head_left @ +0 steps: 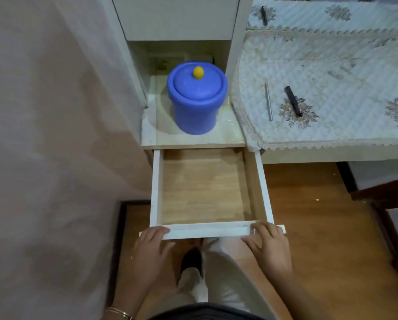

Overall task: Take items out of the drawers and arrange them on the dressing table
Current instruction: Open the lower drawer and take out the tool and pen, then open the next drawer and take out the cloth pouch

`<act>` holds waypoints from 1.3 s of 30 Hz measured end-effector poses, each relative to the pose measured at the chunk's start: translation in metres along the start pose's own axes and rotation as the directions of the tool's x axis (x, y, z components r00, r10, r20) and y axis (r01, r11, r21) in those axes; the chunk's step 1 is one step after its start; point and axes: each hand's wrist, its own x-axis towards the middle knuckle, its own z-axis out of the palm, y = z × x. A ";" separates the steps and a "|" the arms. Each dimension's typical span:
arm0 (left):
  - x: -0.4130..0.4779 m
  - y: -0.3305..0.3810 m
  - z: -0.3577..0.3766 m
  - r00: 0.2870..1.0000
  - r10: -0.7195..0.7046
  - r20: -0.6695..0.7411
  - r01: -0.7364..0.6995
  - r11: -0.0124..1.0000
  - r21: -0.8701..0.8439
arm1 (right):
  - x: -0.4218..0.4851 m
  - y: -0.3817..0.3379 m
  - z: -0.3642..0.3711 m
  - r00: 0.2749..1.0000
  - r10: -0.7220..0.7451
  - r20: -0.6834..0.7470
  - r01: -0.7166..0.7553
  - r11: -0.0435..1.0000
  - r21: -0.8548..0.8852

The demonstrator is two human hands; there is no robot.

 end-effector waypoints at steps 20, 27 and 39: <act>0.169 0.024 -0.024 0.960 0.175 -0.218 -0.094 0.936 0.339 | 0.186 -0.024 -0.014 0.941 -0.302 -0.149 0.254 0.927 -0.274; 0.211 0.026 -0.025 0.960 0.108 -0.260 -0.022 0.949 0.314 | 0.223 -0.033 -0.009 0.931 -0.296 -0.212 0.224 0.925 -0.305; 0.186 0.051 -0.032 0.983 -0.006 -0.183 0.035 0.987 0.158 | 0.189 -0.015 -0.035 0.947 -0.312 -0.080 0.296 0.941 -0.163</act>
